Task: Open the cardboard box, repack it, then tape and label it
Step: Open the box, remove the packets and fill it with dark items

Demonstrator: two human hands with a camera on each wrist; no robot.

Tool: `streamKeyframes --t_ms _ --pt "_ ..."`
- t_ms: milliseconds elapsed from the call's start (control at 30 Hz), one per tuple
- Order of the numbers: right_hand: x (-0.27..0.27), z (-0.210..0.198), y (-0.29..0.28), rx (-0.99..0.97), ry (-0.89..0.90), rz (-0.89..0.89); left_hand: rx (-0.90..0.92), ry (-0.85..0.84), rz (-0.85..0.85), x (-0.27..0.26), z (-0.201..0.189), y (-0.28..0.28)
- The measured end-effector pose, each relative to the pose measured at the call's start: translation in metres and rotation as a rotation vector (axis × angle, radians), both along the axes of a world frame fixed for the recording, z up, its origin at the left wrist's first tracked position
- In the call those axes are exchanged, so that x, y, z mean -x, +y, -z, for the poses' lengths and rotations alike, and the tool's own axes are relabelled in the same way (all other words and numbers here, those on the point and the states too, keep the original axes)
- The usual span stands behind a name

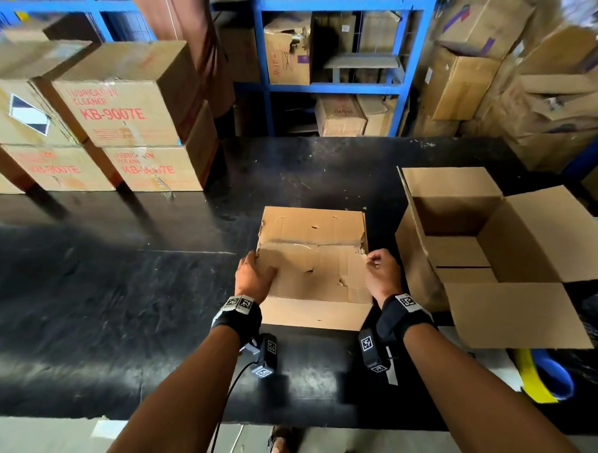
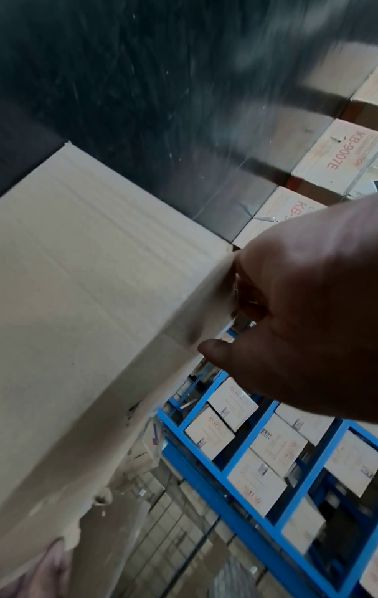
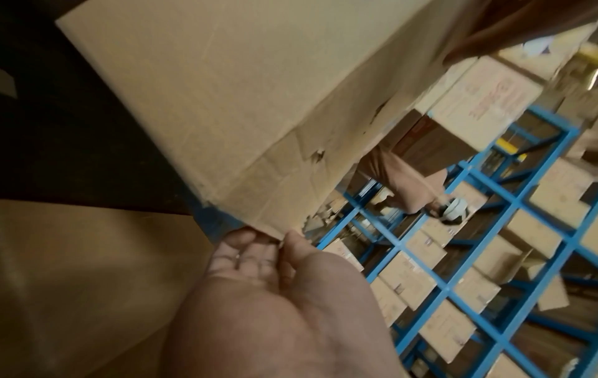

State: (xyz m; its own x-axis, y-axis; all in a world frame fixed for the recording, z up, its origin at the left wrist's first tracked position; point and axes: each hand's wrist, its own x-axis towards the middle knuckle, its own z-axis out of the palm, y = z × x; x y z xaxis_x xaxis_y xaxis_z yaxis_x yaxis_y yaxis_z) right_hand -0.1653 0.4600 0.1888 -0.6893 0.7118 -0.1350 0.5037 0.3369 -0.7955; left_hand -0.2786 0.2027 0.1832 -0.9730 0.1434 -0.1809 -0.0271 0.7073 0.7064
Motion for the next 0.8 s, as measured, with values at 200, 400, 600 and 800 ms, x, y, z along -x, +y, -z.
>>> streamKeyframes --t_ms 200,400,600,800 --pt "-0.007 -0.01 -0.001 0.327 0.192 0.11 -0.145 -0.023 -0.091 0.007 -0.001 -0.004" --pt "0.0 -0.024 -0.005 0.365 0.222 0.018 -0.397 0.015 -0.179 0.008 -0.008 -0.004" --pt "-0.011 -0.051 0.006 0.478 0.156 0.013 -0.703 -0.134 -0.204 0.013 -0.046 -0.021" --pt "-0.051 -0.083 0.009 0.452 -0.056 -0.505 -0.467 -0.548 0.318 0.02 -0.07 -0.06"
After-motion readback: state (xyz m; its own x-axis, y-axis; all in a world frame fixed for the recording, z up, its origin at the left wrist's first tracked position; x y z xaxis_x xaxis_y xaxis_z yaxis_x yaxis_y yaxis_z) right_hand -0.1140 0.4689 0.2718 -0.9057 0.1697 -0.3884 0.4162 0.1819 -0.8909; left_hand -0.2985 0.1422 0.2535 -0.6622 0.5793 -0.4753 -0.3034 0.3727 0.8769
